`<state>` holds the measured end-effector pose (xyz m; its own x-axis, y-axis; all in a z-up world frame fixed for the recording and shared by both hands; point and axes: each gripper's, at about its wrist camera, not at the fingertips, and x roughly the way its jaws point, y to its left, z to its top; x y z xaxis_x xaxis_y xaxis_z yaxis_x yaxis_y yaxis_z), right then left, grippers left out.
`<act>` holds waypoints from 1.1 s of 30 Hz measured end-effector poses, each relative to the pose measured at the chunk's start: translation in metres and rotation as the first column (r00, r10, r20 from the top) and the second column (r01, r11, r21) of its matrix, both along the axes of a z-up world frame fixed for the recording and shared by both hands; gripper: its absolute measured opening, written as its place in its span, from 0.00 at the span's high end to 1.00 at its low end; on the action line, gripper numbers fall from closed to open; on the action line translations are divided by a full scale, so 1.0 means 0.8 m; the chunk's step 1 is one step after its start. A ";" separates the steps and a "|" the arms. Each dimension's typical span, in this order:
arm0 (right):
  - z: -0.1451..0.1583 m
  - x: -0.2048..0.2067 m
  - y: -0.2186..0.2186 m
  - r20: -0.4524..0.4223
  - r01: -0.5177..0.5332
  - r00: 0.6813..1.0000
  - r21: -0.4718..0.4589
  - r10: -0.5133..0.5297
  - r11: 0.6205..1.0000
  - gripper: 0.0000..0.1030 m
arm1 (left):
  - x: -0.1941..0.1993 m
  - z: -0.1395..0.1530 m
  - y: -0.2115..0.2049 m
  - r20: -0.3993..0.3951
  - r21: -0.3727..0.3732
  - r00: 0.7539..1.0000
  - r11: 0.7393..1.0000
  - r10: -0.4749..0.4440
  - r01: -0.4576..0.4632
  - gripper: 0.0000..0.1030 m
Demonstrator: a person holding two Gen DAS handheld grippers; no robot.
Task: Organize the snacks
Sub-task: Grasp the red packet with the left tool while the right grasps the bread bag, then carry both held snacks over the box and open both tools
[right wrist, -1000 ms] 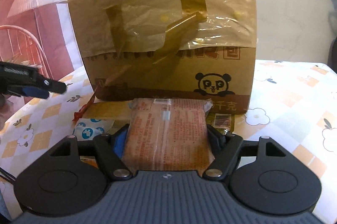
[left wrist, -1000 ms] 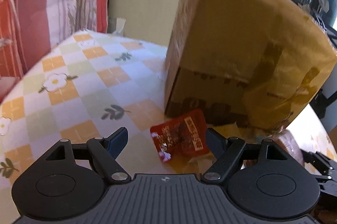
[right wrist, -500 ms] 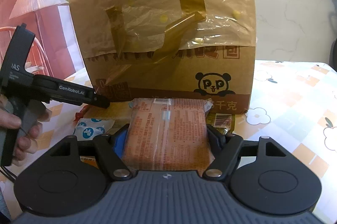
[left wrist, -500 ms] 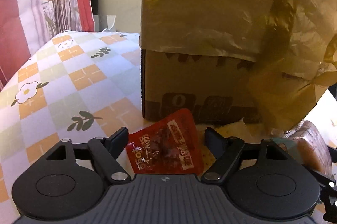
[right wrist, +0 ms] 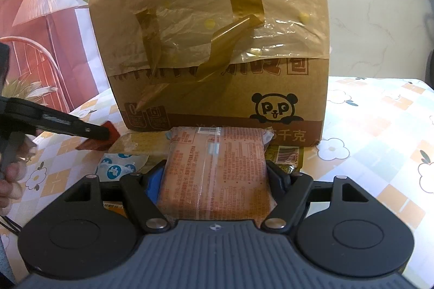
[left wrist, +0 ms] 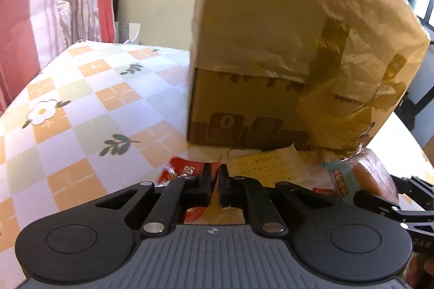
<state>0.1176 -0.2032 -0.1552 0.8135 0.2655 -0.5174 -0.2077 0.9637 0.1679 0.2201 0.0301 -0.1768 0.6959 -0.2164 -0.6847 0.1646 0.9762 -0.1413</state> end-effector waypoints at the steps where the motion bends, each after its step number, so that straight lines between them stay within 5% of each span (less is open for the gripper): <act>1: 0.000 0.000 0.001 -0.001 0.001 1.000 0.001 -0.001 1.000 0.28 | -0.005 0.004 0.004 0.007 -0.007 1.000 1.000 0.004 -0.004 0.96; 11: 0.015 -0.009 0.005 -0.022 -0.005 1.000 0.012 0.005 1.000 0.29 | -0.030 0.056 0.043 0.089 -0.106 0.996 0.994 0.029 -0.020 0.98; 21: 0.072 -0.048 -0.001 0.066 -0.047 0.997 0.058 0.043 0.997 0.29 | -0.045 0.116 0.032 0.188 -0.169 0.982 0.984 -0.022 0.054 0.98; 33: 0.215 -0.011 -0.004 0.343 -0.099 0.937 0.054 0.074 0.994 0.29 | -0.015 0.231 -0.018 0.448 -0.167 0.887 0.964 -0.112 0.206 0.98</act>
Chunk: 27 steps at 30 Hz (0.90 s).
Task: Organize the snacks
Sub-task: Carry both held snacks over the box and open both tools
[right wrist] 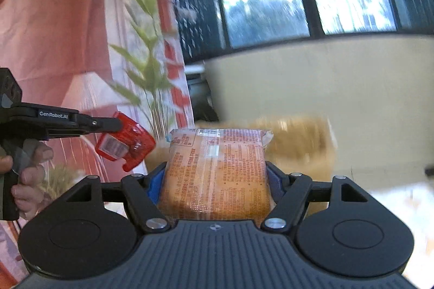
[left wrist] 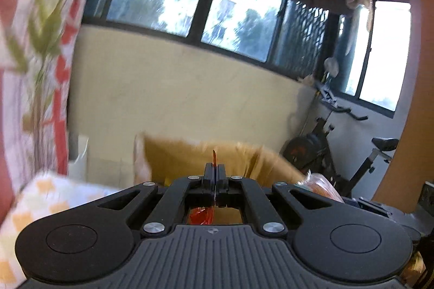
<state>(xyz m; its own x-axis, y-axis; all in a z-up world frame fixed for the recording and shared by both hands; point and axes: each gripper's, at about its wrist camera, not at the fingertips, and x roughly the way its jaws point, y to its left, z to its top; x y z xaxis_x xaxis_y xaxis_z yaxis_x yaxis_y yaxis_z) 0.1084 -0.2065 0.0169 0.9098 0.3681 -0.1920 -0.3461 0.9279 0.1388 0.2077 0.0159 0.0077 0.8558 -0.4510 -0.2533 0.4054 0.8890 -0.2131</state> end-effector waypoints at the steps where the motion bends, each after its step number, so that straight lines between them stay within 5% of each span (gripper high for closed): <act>1: 0.007 0.010 0.001 0.016 0.000 1.000 -0.011 0.000 1.000 0.29 | 0.005 0.005 -0.004 0.014 0.002 1.000 1.000 -0.004 0.004 0.98; 6: 0.033 0.075 0.007 0.035 0.012 0.999 -0.085 -0.009 0.996 0.29 | 0.048 0.019 -0.029 0.033 0.016 0.999 1.000 0.007 -0.007 0.98; 14: 0.011 0.186 -0.007 -0.158 0.132 0.978 -0.052 -0.138 0.990 0.29 | 0.127 -0.015 -0.062 -0.072 0.075 0.996 0.996 0.045 -0.040 0.98; 20: -0.003 0.198 -0.018 -0.244 0.181 0.948 -0.112 -0.204 0.977 0.28 | 0.142 -0.051 -0.070 -0.160 0.146 0.984 0.988 0.077 -0.054 0.95; 22: -0.001 0.191 -0.021 -0.238 0.159 0.954 -0.111 -0.181 0.981 0.27 | 0.144 -0.053 -0.065 -0.175 0.166 0.981 0.985 0.086 -0.057 0.84; 24: 0.002 0.186 -0.020 -0.227 0.160 0.956 -0.120 -0.184 0.980 0.25 | 0.133 -0.052 -0.055 -0.173 0.171 0.980 0.983 0.095 -0.065 0.53; 27: 0.005 0.176 -0.019 -0.202 0.148 0.964 -0.123 -0.171 0.981 0.25 | 0.119 -0.048 -0.045 -0.152 0.160 0.983 0.984 0.100 -0.076 0.45</act>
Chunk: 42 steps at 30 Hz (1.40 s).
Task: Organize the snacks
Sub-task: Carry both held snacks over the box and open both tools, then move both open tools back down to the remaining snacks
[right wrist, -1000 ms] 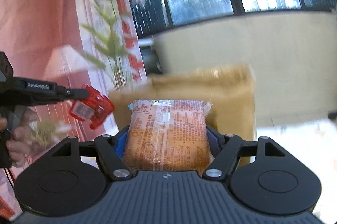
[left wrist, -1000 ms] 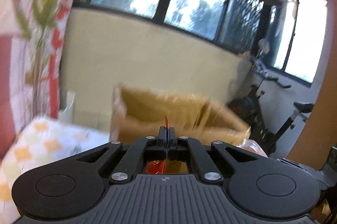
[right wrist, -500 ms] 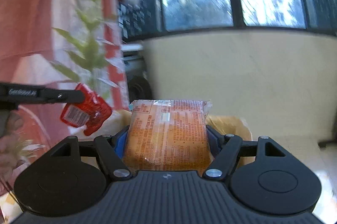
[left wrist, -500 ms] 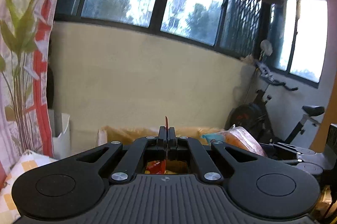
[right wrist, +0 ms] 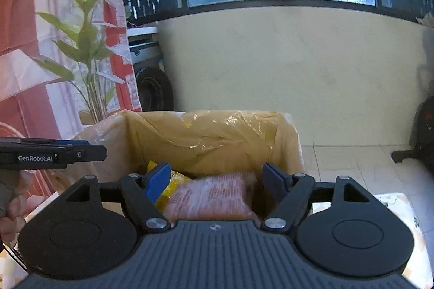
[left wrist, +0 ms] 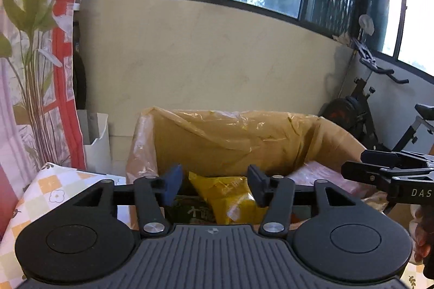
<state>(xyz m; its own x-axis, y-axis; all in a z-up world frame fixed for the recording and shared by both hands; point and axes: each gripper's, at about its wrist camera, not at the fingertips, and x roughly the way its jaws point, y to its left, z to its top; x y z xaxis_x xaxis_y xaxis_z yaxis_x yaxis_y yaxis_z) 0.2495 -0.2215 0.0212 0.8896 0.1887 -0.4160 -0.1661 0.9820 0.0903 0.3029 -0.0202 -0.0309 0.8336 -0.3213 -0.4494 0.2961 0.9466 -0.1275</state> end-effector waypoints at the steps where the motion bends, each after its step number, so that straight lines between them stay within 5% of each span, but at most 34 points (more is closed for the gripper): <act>1: 0.001 -0.004 0.001 0.009 -0.004 1.000 -0.001 0.004 1.000 0.25 | -0.005 0.002 0.001 0.001 0.002 1.000 1.000 -0.005 0.005 0.45; 6: 0.000 -0.027 0.001 0.042 -0.020 0.999 -0.001 0.020 1.000 0.25 | -0.019 0.009 0.001 0.010 0.030 1.000 0.999 -0.015 0.014 0.34; 19: -0.009 -0.087 0.009 0.095 -0.088 0.991 -0.040 0.091 0.995 0.25 | -0.075 0.009 0.025 0.056 0.007 0.998 1.000 -0.014 0.014 0.33; 42: -0.101 -0.126 -0.007 -0.027 -0.045 0.999 -0.053 0.044 0.998 0.25 | -0.111 -0.104 0.056 -0.127 0.011 0.987 0.995 0.097 -0.097 0.33</act>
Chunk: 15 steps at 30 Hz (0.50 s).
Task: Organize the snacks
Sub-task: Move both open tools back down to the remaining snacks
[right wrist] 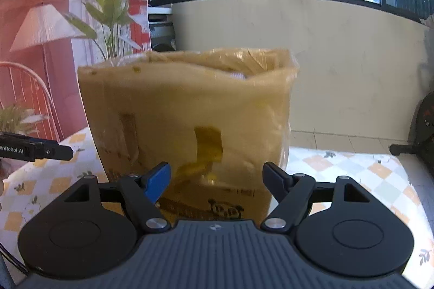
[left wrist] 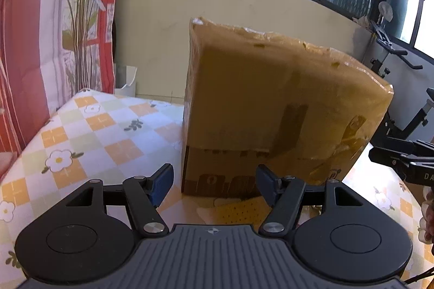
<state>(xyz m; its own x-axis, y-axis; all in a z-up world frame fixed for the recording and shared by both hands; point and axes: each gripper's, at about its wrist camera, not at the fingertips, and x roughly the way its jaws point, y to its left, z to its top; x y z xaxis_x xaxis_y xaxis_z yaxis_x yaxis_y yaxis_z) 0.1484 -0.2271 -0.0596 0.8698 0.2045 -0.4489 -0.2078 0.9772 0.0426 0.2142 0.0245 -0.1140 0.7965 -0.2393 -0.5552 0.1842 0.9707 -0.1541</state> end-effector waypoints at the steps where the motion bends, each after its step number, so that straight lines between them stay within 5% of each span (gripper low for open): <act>1: -0.004 -0.001 -0.001 -0.007 0.002 1.000 0.003 -0.002 1.000 0.25 | 0.000 -0.001 -0.001 -0.004 0.000 1.000 1.000 0.001 -0.001 0.33; 15: -0.053 -0.019 -0.006 -0.063 0.009 0.998 -0.017 -0.010 1.000 0.25 | -0.017 -0.027 -0.012 -0.062 0.034 0.997 0.999 0.035 -0.033 0.33</act>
<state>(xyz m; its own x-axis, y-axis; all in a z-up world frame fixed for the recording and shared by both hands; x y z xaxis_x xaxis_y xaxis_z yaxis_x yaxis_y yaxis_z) 0.1332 -0.2317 -0.1022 0.8416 0.1883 -0.5062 -0.1959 0.9799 0.0388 0.2008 0.0150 -0.1359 0.7673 -0.1930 -0.6115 0.1417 0.9811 -0.1318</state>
